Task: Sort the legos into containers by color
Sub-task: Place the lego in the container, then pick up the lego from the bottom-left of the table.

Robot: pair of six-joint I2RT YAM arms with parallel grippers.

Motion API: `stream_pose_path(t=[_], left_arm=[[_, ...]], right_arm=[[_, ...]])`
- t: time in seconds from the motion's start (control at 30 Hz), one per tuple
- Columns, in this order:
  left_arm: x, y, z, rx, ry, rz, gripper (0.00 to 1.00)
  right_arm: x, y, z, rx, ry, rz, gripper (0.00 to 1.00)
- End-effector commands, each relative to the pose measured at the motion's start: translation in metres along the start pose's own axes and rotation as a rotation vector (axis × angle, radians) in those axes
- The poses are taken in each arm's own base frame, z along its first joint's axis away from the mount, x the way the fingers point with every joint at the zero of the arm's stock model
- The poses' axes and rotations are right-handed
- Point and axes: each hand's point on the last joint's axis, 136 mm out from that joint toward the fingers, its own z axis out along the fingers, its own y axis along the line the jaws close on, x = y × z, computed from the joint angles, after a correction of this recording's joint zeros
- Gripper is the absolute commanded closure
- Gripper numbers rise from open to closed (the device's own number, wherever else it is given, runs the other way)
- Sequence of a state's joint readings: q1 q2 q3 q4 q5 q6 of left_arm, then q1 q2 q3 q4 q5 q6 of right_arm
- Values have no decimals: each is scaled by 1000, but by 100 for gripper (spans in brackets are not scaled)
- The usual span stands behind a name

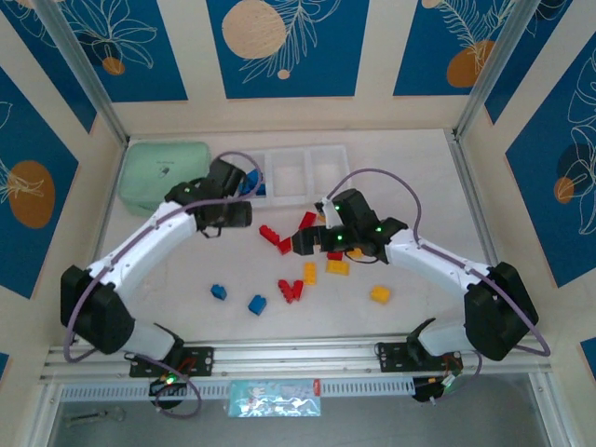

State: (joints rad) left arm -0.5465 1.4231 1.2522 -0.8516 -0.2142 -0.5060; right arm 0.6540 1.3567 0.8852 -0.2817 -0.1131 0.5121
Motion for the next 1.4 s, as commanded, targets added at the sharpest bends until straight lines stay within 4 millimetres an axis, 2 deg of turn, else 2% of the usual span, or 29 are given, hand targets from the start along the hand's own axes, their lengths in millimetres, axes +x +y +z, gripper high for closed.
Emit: stream_pose_path(t=[0.0, 0.13, 0.3, 0.4, 0.53, 0.7, 0.9, 1.23, 1.37], left_arm=[[50, 12, -2, -52, 102, -14, 32], [96, 17, 3, -59, 167, -30, 29], [145, 19, 10, -47, 270, -39, 23], [162, 30, 14, -88, 286, -36, 20], [177, 30, 27, -72, 323, -27, 19], [183, 21, 45, -36, 340, -14, 22], [182, 25, 54, -89, 350, 25, 34], [184, 28, 52, -85, 340, 17, 61], [178, 27, 48, -87, 329, 25, 67]], right_arm=[[18, 12, -1, -26, 43, -23, 1], [34, 20, 7, -31, 69, -26, 1], [52, 26, 15, -16, 107, -31, 1], [60, 30, 19, -14, 110, -35, 1], [65, 30, 27, -17, 127, -15, 1], [63, 29, 31, -8, 135, 0, 1], [60, 29, 33, -7, 134, 1, 1], [56, 25, 31, -11, 110, 19, 1], [52, 21, 27, -15, 88, 39, 1]])
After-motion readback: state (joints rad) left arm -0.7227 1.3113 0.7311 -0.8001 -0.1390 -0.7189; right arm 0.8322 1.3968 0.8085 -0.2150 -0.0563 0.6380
